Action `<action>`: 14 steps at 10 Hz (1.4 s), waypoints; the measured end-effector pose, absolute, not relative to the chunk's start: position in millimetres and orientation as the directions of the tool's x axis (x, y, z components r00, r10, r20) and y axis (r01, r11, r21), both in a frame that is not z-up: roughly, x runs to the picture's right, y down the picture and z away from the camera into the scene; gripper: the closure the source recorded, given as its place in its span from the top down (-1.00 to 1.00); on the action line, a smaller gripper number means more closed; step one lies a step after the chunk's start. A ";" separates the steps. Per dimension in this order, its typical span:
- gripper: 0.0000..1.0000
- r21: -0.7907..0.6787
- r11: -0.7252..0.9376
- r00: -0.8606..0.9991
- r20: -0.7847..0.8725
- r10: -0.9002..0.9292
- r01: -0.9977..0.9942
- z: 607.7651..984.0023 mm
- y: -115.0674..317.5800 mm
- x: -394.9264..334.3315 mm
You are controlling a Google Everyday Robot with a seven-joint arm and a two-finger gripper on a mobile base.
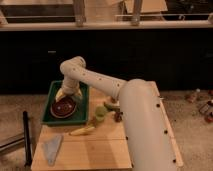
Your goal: Stack bowls into tray
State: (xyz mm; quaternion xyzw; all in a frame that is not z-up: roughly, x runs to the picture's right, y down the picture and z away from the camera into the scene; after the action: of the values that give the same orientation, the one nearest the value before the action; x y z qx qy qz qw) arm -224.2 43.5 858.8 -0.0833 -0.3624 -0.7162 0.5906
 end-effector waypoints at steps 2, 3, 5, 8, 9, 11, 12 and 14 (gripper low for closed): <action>0.60 0.422 -0.041 -0.282 0.529 -0.800 0.906 851.5 37.6 -228.7; 0.60 0.425 -0.041 -0.281 0.520 -0.807 0.904 848.2 36.1 -232.6; 0.60 0.431 -0.026 -0.262 0.499 -0.826 0.902 842.8 31.8 -234.0; 0.60 0.441 0.000 -0.241 0.491 -0.837 0.898 844.5 33.8 -235.7; 0.60 0.440 0.009 -0.235 0.498 -0.835 0.898 848.9 34.0 -235.7; 0.60 0.446 0.004 -0.253 0.515 -0.819 0.895 861.4 32.6 -243.9; 0.60 0.450 -0.003 -0.267 0.526 -0.808 0.893 870.3 28.3 -252.4; 0.60 0.466 -0.026 -0.307 0.539 -0.785 0.884 887.4 20.0 -273.1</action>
State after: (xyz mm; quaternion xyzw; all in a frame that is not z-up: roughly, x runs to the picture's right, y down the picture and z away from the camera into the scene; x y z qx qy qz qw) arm -273.1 20.0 887.4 -0.0655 -0.3806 -0.7132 0.5850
